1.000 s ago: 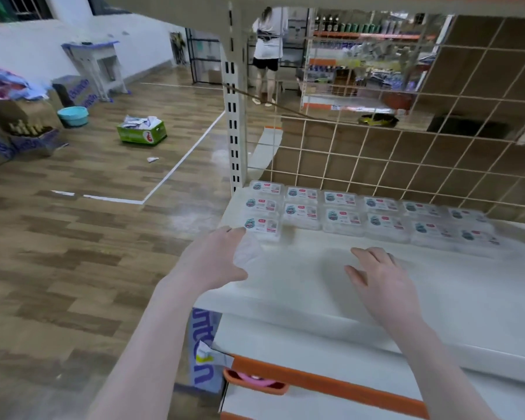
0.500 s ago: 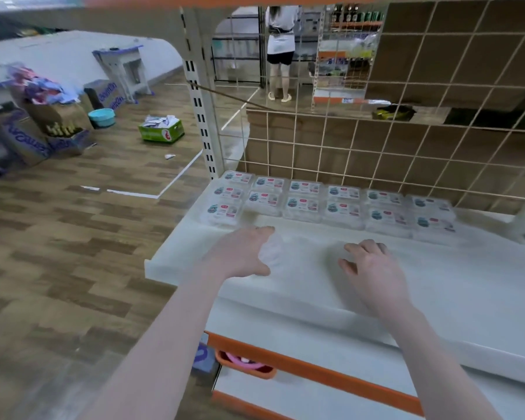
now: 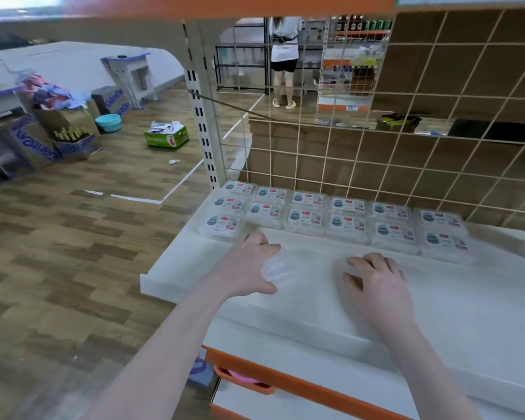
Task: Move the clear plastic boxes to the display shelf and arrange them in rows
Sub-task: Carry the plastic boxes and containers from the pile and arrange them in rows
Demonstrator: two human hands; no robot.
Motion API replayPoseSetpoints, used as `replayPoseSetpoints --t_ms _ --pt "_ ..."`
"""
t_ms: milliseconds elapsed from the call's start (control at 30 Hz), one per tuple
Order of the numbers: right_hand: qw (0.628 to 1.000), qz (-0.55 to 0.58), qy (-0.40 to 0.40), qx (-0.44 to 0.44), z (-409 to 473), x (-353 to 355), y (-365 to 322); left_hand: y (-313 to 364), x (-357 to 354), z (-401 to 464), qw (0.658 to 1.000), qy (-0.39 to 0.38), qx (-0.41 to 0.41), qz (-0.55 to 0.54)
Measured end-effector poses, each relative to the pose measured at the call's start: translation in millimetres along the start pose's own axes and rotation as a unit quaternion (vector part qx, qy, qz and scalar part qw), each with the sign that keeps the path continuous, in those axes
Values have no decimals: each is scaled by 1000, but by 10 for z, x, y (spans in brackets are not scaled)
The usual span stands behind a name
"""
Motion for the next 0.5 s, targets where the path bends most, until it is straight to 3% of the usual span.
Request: replayPoseSetpoints --t_ms 100,333,500 --pt "1000 5 12 1 2 12 9 -5 98 10 1000 5 -10 -6" --pt "1000 6 15 -1 7 -16 40 -96 249 56 968 -23 -34 -246" --pt "1000 8 22 1 3 -16 46 -126 311 140 971 14 -29 -235"
Point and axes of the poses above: each hand's wrist, its own z-axis towards the middle knuckle, its own x-axis out of the back of the hand, y = z × x, the point moved 9 cm from there along z, towards the middle knuckle, and after that the axes turned 14 degrees about -y, right-handed, at the moved point
